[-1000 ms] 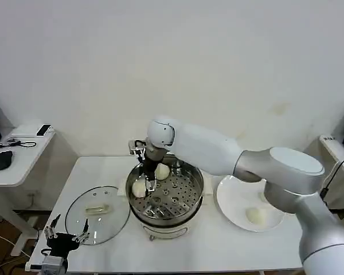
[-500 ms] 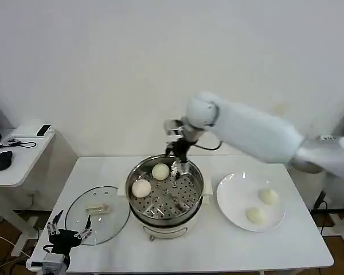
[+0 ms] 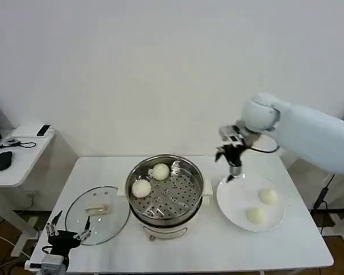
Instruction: Take steamed baozi put them in steamer then cover it.
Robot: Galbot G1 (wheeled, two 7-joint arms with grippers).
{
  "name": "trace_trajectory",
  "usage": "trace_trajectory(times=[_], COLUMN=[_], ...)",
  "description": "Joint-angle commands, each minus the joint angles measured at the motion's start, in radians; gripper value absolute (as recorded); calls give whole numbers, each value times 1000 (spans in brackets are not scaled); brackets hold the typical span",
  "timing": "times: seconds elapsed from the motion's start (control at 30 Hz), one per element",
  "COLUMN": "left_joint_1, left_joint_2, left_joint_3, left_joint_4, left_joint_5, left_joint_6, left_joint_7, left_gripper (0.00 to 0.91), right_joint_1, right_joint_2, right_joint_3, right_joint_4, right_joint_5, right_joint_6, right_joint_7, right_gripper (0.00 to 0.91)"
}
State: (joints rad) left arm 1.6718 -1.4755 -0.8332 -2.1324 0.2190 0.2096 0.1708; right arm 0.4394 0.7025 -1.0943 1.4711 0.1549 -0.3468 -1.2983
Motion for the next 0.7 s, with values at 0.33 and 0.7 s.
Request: trace_trajectory(times=[0.33, 0.7], left_joint_1=[13, 5], left_joint_2=[-6, -9], left_joint_3=[13, 16], left_joint_4=[19, 35], left_joint_5=[16, 24], left_joint_6=[-2, -2], left_joint_7=[-4, -3], left_gripper=[907, 907], right_joint_1=[-266, -370], right_joint_2=[-120, -84], right_joint_3=[116, 189], right_joint_4=[-3, -75], right_joint_5=[-111, -194], right_joint_6=[16, 21], right_joint_7=[3, 17], right_gripper=[907, 907])
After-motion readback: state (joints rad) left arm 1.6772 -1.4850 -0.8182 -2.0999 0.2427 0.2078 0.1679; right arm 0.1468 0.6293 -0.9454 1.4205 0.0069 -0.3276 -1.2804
